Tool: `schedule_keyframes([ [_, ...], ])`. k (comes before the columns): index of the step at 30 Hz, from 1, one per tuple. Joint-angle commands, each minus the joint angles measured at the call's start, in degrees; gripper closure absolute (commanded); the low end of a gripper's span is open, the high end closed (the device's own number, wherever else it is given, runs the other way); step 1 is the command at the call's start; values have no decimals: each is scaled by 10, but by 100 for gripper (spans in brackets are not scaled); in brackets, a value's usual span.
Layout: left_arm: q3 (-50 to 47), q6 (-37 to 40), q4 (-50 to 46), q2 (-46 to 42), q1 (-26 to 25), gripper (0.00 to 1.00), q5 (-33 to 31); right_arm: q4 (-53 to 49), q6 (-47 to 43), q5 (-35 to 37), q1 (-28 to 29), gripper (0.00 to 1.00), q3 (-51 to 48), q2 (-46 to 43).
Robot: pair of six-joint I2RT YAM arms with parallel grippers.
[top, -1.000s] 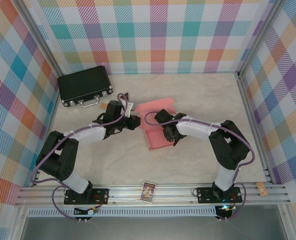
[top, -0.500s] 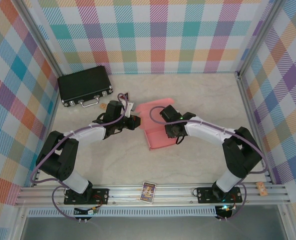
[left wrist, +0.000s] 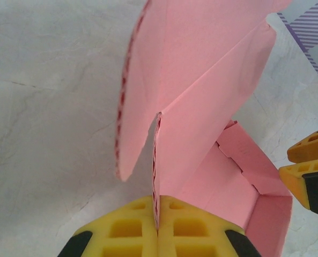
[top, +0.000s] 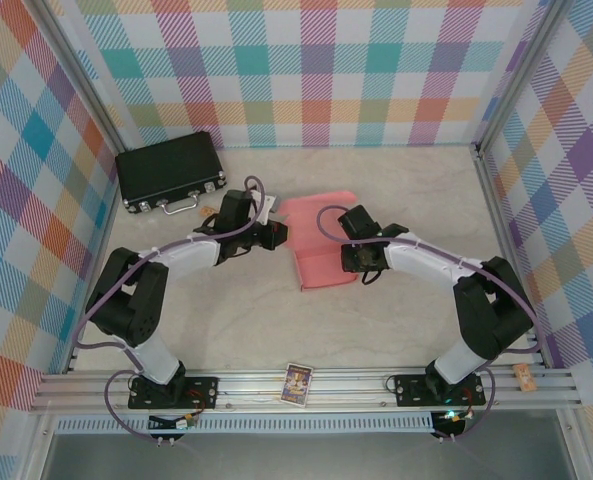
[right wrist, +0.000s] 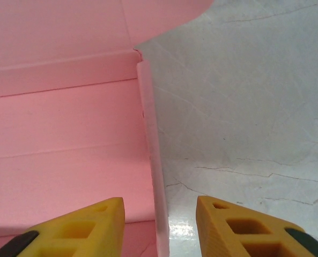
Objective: Fold the paper box
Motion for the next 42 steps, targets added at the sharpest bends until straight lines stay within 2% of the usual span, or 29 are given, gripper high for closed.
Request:
schedule_keyframes([
  [1,20,23,-8,8,5,100,17,7,4,-6,-5,60,4,2],
  [8,33,48,2,25,9,100,28,24,3,-27,-31,61,0,-14],
  [15,82,61,-3,65,19,100,37,78,-6,-100,-95,60,-34,-63],
  [19,115,71,-2,92,22,100,43,101,-28,-114,-129,59,-45,-88],
  [24,144,118,-1,115,24,100,72,150,-97,-201,-185,56,-43,-86],
  [30,189,190,-55,137,26,100,89,225,-214,-323,-251,50,-38,-64],
  [36,196,226,-58,143,27,100,102,217,-323,-424,-300,46,15,-6],
  [42,199,246,-57,144,27,100,101,186,-404,-494,-311,46,73,49],
])
